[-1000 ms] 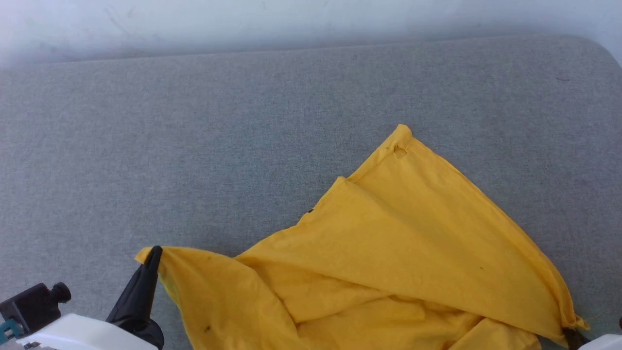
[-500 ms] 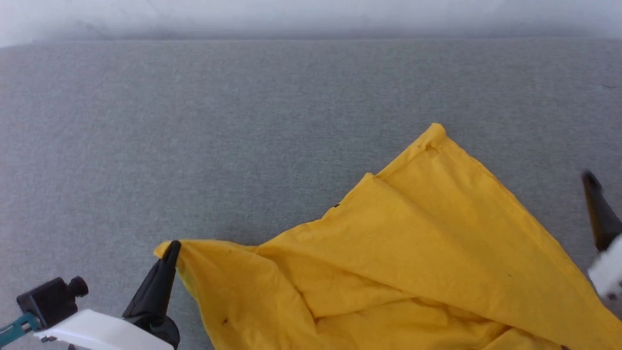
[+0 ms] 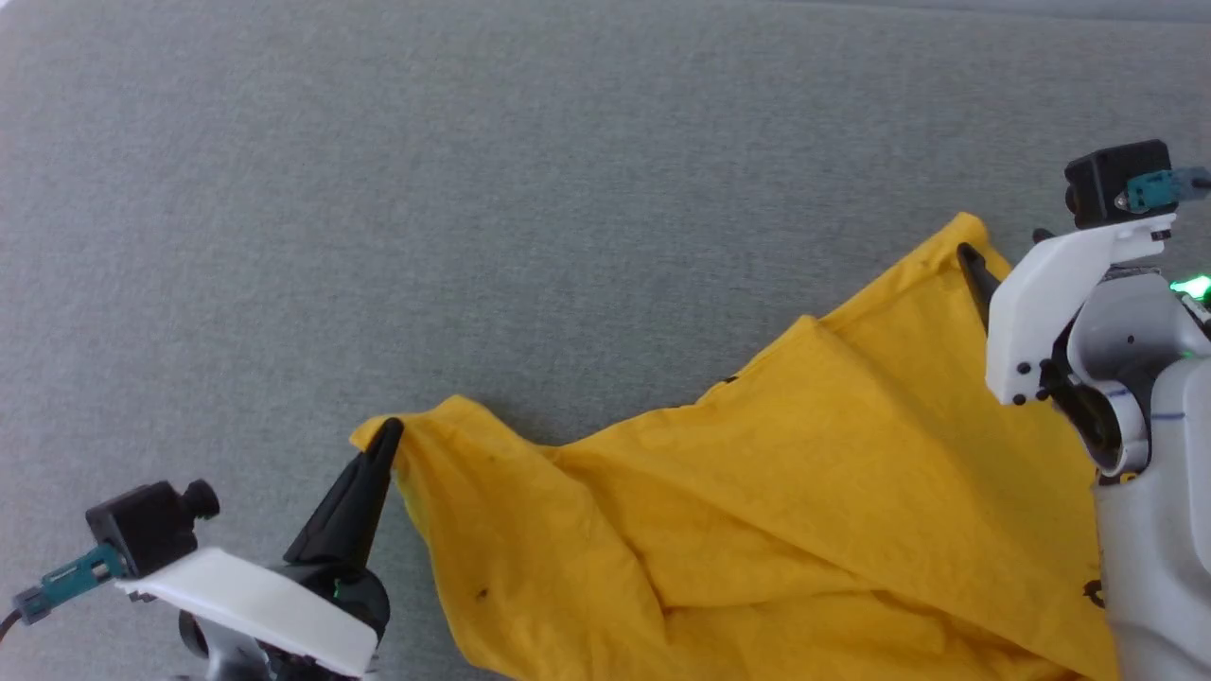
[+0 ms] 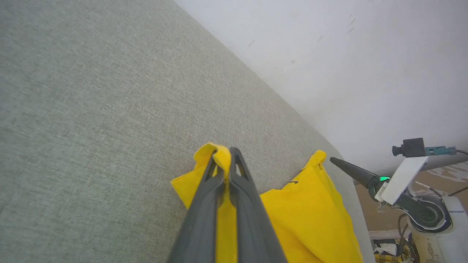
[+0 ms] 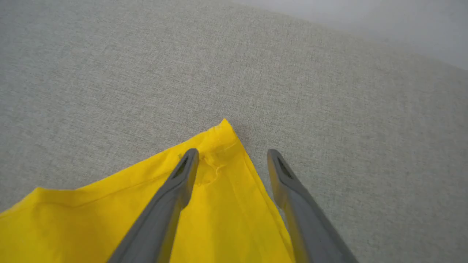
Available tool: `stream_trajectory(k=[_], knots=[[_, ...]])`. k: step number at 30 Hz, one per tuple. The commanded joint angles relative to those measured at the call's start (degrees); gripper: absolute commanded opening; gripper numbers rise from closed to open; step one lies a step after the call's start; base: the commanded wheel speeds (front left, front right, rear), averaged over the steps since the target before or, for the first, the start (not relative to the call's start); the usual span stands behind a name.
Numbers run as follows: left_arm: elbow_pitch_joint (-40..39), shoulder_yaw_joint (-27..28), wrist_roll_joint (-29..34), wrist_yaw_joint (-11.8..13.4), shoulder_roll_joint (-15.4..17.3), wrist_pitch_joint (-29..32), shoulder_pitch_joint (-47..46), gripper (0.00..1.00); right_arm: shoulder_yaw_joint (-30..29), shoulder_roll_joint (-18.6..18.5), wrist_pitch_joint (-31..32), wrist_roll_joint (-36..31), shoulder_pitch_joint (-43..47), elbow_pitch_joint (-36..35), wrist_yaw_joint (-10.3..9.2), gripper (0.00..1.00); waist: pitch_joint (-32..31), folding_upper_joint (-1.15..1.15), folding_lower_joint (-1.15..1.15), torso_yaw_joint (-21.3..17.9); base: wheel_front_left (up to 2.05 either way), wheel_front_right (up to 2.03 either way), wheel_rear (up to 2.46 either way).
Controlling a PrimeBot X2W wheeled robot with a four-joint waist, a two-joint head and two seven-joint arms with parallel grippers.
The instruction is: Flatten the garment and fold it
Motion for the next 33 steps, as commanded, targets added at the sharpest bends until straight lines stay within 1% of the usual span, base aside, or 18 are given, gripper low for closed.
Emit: stream_trajectory(k=[1,6,7,8,9,11,14,18,21,24,27,31,33], knots=[[0.5,-0.4,0.5,-0.7,-0.4,0.3,-1.4,0.00,-0.1,-0.6,0.0,-0.6,-1.6,1.9,-0.04,1.00,2.5,0.00,-0.01,2.7,0.00,0.00,0.00],[1.8,-1.2,0.4,-1.7,-0.9,0.3,-2.9,0.00,0.5,-2.7,0.9,-1.5,-3.7,7.2,-0.04,1.00,3.9,0.00,-0.01,4.2,0.00,0.00,0.00],[2.1,-1.2,0.4,-1.8,-1.0,0.2,-3.1,0.00,0.2,-2.7,1.6,-1.4,-3.9,7.9,-0.04,0.84,4.0,0.00,-0.01,4.3,0.00,0.00,0.00],[2.3,-1.2,0.3,-1.9,-1.1,0.1,-3.3,0.00,0.1,-2.7,2.6,-1.3,-4.0,8.5,-0.04,0.26,4.1,0.00,-0.01,4.4,0.00,0.00,0.00],[2.5,-1.2,0.3,-2.0,-1.2,0.1,-3.4,0.00,0.4,-2.7,3.7,-1.2,-4.1,8.9,-0.04,0.00,4.2,0.00,-0.01,4.4,0.00,0.00,0.00],[2.9,-1.1,0.2,-2.1,-1.2,-0.1,-3.5,0.00,0.7,-2.7,5.4,-1.1,-4.3,8.8,-0.04,0.00,4.1,0.00,-0.01,4.2,0.00,0.00,0.00],[3.3,-0.8,0.2,-2.2,-1.2,-0.5,-3.7,0.00,1.1,-2.7,5.2,-0.9,-5.1,7.5,-0.04,0.00,3.1,0.00,-0.01,3.4,0.00,0.00,0.00],[3.2,-0.3,1.1,-2.1,-0.7,-0.8,-5.3,0.00,1.2,-2.1,2.3,-0.3,-5.7,5.3,-0.04,0.00,0.4,0.00,-0.01,1.8,0.00,0.00,0.00],[3.5,0.7,2.5,-1.1,-0.3,-1.2,-8.3,0.00,0.9,-1.2,-1.4,0.3,-6.2,3.6,-0.04,0.00,-2.3,0.00,-0.01,0.5,0.00,0.00,0.00],[4.0,1.2,4.2,0.3,0.2,-0.8,-12.8,0.00,1.1,-0.3,-4.8,1.7,-6.8,2.9,-0.04,0.00,-5.5,0.00,-0.01,-0.9,0.00,0.00,0.00],[5.7,0.6,6.1,1.2,1.0,0.8,-18.7,0.00,1.4,0.2,-7.8,3.2,-7.3,2.9,-0.04,0.00,-9.6,0.00,-0.01,-2.2,0.00,0.00,0.00],[9.7,-0.9,10.9,3.3,2.6,3.4,-28.7,0.00,2.0,-0.4,-9.8,4.7,-8.7,3.5,-0.04,0.00,-14.8,0.00,-0.01,-3.6,0.00,0.00,0.00],[12.6,-2.1,13.4,3.7,3.2,4.8,-34.7,0.00,2.2,-0.8,-10.3,4.9,-10.6,3.5,-0.04,0.00,-16.2,0.00,-0.01,-4.1,0.00,0.00,0.00]])
